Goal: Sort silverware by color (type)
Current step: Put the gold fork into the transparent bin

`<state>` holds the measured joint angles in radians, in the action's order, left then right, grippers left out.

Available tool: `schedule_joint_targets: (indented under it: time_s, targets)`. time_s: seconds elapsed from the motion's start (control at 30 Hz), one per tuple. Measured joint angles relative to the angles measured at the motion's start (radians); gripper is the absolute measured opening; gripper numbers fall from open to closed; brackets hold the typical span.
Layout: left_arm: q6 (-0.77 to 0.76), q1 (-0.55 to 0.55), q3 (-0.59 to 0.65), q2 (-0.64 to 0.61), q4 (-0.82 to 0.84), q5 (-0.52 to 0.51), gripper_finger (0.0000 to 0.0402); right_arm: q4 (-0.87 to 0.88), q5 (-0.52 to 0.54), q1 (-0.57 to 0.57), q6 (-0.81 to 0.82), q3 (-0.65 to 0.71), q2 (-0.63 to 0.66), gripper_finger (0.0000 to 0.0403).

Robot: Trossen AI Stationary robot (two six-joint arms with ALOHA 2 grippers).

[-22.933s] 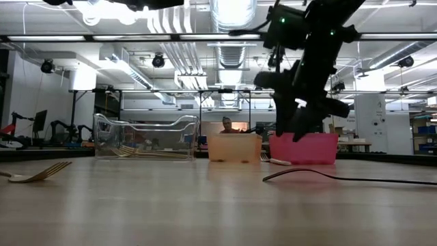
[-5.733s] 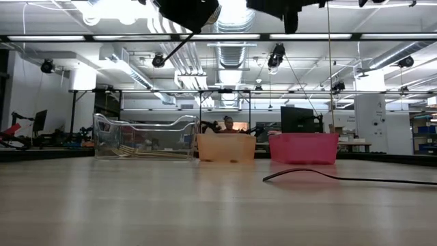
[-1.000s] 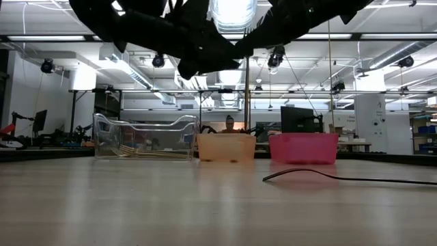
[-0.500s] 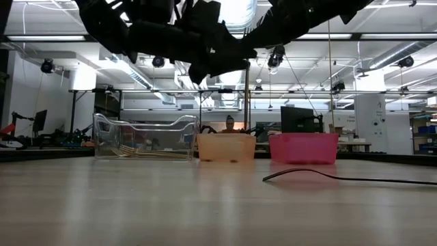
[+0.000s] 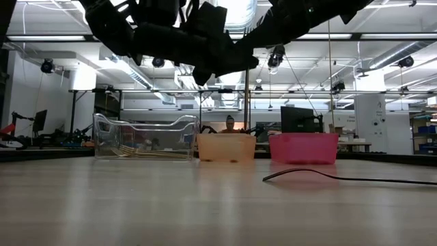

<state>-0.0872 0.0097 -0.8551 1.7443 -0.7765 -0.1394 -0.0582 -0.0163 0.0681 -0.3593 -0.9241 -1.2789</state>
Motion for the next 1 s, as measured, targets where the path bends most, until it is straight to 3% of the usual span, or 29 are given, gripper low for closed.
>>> schedule_joint_targets:
  time_s: [0.1,0.3,0.5,0.7,0.87,1.0]
  targets:
    - [0.0,0.005,0.0,0.0,0.0,0.003,0.0008,0.0,0.002,0.0,-0.009,0.0,0.0,0.0009]
    - [0.005,0.007,0.0,-0.001,-0.002,-0.005,0.0003,-0.007,0.002,0.0,-0.004,0.0,0.0,0.002]
    - [0.025,0.007,0.0,-0.002,-0.002,-0.044,0.0002,-0.01,0.075,0.001,0.008,0.0,0.0,0.0067]
    - [0.056,0.007,0.0,-0.002,-0.003,-0.157,0.0001,-0.071,0.139,0.001,0.021,0.0,0.001,0.0114]
    - [0.047,0.008,0.0,-0.003,-0.006,-0.307,0.0001,-0.174,0.157,0.001,0.066,0.0,0.018,0.0125]
    - [0.029,0.009,0.0,-0.017,-0.006,-0.456,0.0001,-0.161,0.159,0.001,0.098,0.0,0.04,0.0124]
